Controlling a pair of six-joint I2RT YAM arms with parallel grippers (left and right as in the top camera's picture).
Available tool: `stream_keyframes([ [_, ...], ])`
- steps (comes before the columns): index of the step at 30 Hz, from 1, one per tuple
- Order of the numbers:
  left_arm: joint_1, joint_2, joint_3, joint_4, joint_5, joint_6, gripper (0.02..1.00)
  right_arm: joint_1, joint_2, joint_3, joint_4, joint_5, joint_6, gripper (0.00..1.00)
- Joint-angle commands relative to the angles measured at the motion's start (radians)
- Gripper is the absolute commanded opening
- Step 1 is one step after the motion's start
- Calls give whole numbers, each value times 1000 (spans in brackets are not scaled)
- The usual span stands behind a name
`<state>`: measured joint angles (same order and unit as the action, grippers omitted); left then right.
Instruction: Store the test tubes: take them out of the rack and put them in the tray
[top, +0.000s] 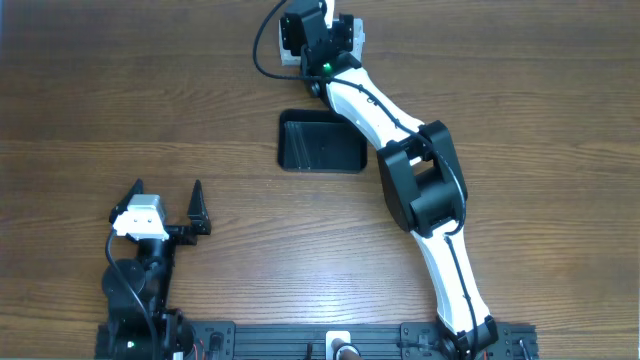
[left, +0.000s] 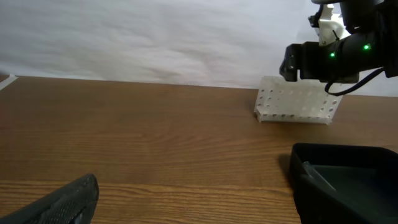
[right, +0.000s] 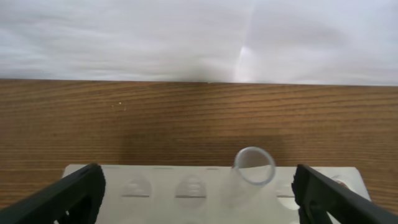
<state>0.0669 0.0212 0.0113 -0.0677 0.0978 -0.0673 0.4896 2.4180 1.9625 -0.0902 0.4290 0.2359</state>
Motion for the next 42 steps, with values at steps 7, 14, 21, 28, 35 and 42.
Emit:
stream_keyframes([
  [7, 5, -8, -5, -3, -2, 14, 1000, -12, 14, 28, -8, 54, -16, 669],
  [14, 5, -8, -5, -3, -2, 14, 1000, -19, 17, 28, -13, 56, -16, 573],
  [21, 5, -8, -5, -3, -2, 14, 1000, -30, 21, 28, -16, 55, -13, 514],
  [28, 5, -8, -5, -3, -2, 14, 1000, -33, 23, 28, -16, 55, -13, 397],
  [35, 5, -8, -5, -3, -2, 14, 1000, -32, 23, 28, -14, 50, -12, 268],
  [42, 5, -8, -5, -3, -2, 14, 998, -30, 23, 28, -11, 47, -12, 196],
])
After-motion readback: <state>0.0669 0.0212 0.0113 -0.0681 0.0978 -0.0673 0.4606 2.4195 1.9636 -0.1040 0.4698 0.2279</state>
